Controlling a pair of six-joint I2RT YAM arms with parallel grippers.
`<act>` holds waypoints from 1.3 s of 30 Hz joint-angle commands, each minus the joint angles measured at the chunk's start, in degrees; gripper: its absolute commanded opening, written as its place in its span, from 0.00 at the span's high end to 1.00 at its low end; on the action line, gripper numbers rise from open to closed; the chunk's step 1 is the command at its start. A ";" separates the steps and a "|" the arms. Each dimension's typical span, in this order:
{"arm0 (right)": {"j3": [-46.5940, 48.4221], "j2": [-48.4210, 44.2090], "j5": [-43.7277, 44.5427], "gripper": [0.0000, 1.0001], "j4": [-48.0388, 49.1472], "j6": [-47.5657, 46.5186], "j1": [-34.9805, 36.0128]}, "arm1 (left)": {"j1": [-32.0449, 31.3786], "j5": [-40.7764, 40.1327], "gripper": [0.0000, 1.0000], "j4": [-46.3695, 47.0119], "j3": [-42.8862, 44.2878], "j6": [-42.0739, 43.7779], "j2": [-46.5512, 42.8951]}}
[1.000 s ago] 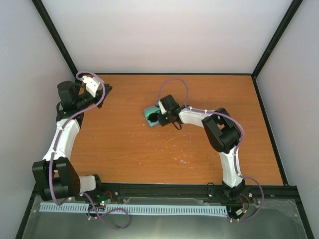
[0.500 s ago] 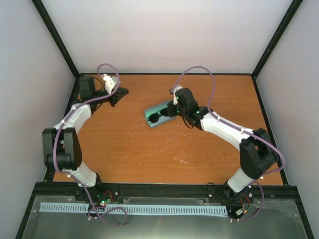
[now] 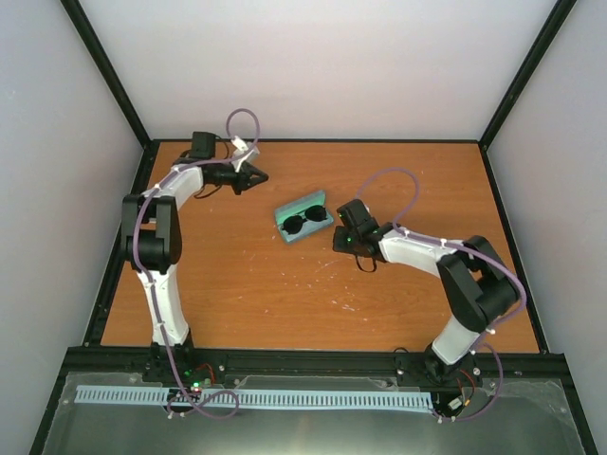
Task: Organize the sunglasses
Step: Close the sunglasses case at the center of the board.
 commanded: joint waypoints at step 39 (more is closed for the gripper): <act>17.86 28.01 -13.05 0.97 5.85 1.27 -4.59 | -11.02 -6.90 0.93 -3.33 7.15 -7.36 6.80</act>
